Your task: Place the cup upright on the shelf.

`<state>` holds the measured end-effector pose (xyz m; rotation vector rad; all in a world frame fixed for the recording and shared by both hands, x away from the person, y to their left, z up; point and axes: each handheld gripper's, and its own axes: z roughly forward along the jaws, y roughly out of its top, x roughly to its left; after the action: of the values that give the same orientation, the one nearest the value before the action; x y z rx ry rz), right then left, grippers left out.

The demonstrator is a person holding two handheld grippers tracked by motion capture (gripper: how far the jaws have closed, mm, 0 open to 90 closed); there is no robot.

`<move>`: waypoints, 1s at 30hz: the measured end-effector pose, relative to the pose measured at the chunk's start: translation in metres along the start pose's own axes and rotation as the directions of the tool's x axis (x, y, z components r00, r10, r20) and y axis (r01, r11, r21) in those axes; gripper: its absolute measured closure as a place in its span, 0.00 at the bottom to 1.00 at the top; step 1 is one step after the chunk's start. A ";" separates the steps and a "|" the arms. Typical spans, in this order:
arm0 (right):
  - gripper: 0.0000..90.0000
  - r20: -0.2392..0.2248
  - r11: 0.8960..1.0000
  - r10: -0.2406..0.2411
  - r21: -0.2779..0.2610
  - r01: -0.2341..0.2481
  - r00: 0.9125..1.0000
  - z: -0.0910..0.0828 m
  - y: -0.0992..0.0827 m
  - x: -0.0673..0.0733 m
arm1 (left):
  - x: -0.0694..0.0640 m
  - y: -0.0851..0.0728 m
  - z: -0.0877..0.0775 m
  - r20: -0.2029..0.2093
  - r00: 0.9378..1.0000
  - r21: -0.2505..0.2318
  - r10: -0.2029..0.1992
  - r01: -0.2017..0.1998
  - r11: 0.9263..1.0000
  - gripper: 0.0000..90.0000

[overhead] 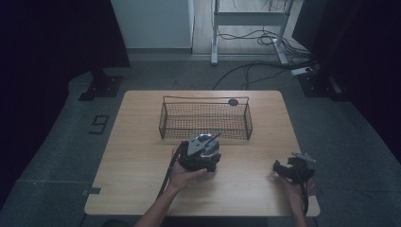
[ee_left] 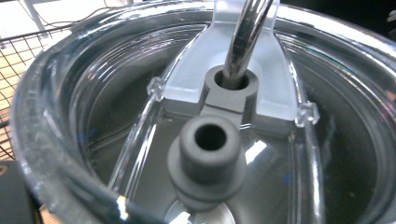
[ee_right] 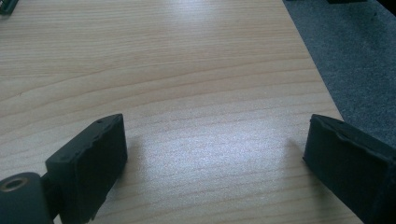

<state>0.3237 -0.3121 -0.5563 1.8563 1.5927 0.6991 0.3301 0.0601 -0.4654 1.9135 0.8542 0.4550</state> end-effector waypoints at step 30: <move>0.06 0.000 1.000 0.001 0.000 -0.001 1.000 0.000 0.000 0.000 | 0.012 0.033 -0.032 0.007 1.000 -0.035 -0.006 0.007 0.999 0.04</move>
<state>0.3237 -0.3121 -0.5563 1.8577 1.5918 0.6996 0.3304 0.0790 -0.4212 1.8788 0.8427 0.4568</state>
